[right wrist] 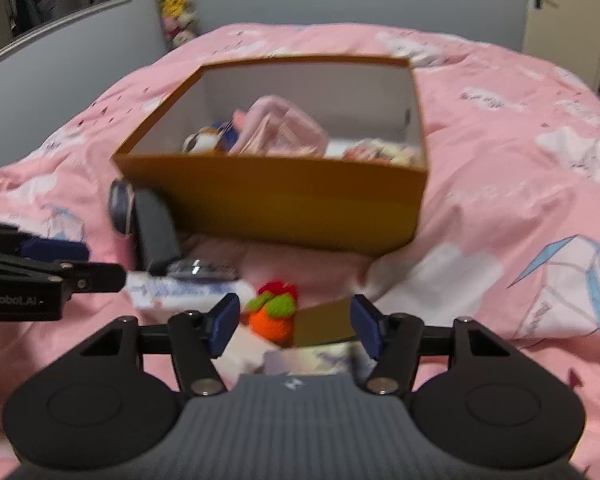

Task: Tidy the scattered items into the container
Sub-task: 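Grasp the pink card holder with the left gripper while the right gripper grasps the black case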

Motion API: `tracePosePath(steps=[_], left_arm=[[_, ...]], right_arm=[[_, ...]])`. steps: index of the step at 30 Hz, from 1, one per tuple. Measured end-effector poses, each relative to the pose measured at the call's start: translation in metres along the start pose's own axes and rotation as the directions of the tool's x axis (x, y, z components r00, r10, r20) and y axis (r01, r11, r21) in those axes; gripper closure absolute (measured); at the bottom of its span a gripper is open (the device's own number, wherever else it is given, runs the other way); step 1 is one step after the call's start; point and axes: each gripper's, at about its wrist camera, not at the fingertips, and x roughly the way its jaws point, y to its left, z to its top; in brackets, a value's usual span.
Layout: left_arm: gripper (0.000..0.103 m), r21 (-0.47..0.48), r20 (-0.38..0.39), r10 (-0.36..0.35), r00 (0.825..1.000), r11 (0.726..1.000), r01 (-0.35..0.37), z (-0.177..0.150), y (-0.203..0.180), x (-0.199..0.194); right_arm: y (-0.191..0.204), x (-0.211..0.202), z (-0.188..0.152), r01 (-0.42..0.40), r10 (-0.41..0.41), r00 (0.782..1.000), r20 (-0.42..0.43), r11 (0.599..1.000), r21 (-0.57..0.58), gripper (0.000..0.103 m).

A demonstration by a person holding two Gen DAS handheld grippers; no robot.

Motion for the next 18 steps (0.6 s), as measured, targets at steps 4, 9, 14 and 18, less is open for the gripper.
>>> tracePosePath(steps=[4, 9, 14, 18], left_arm=[[0.058, 0.020, -0.026, -0.004, 1.000, 1.000, 0.004, -0.004, 0.001, 0.002], [0.060, -0.035, -0.006, 0.042, 0.999, 0.998, -0.043, 0.000, 0.018, 0.000], [0.060, -0.068, 0.009, 0.088, 0.996, 0.994, -0.087, 0.014, 0.032, 0.007], [0.059, -0.088, 0.009, 0.141, 0.990, 0.986, -0.140, 0.021, 0.037, 0.019]], right_arm=[[0.008, 0.007, -0.001, -0.049, 0.048, 0.998, -0.031, 0.998, -0.032, 0.042], [0.023, 0.019, 0.003, -0.082, 0.078, 0.996, -0.044, 0.991, -0.106, 0.042], [0.037, 0.033, 0.014, -0.102, 0.097, 0.994, -0.040, 0.981, -0.167, 0.042], [0.047, 0.050, 0.026, -0.123, 0.117, 0.992, -0.039, 0.973, -0.196, 0.043]])
